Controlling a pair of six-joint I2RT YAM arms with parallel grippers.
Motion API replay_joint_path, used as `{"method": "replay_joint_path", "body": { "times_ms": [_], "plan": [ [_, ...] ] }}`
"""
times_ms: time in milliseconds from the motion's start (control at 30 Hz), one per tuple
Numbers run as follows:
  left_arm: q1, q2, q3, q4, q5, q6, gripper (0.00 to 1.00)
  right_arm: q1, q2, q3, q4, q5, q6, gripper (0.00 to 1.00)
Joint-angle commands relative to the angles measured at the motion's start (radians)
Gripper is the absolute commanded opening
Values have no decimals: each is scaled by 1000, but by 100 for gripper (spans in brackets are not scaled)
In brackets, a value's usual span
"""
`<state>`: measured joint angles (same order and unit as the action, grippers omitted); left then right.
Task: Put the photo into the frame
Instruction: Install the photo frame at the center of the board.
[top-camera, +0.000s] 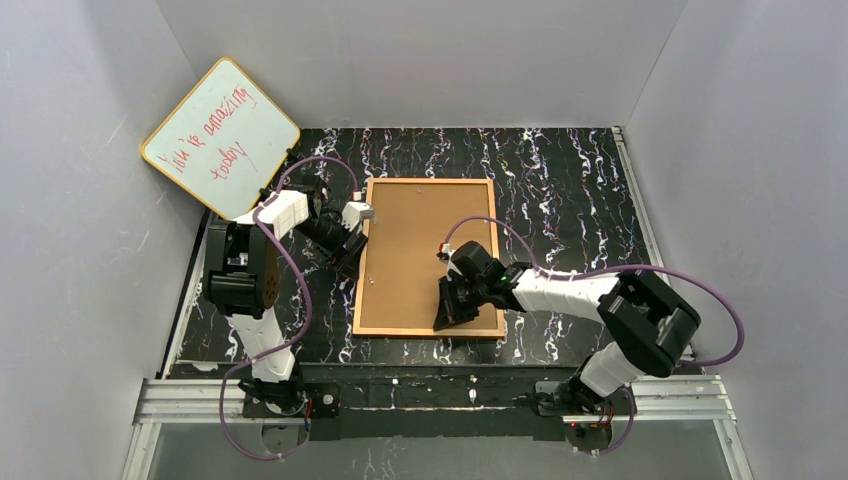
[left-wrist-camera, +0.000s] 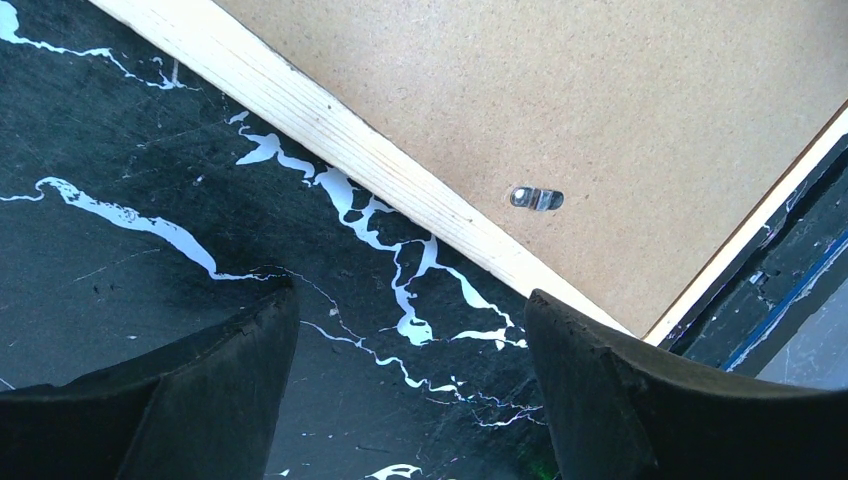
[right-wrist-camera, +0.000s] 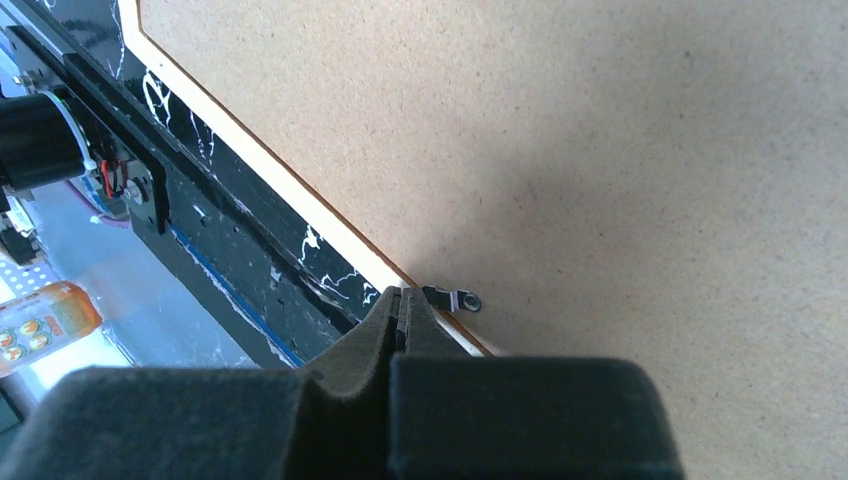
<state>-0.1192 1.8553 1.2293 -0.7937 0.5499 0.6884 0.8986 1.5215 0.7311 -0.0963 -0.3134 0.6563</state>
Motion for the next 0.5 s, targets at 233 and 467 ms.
{"method": "replay_joint_path", "body": {
  "times_ms": [233,467],
  "plan": [
    [-10,20,-41,-76,8,24,81,4,49,22,6,81,-29,1],
    [-11,23,-44,-79,22,25,80,5,39,41,22,80,-36,1]
  ]
}}
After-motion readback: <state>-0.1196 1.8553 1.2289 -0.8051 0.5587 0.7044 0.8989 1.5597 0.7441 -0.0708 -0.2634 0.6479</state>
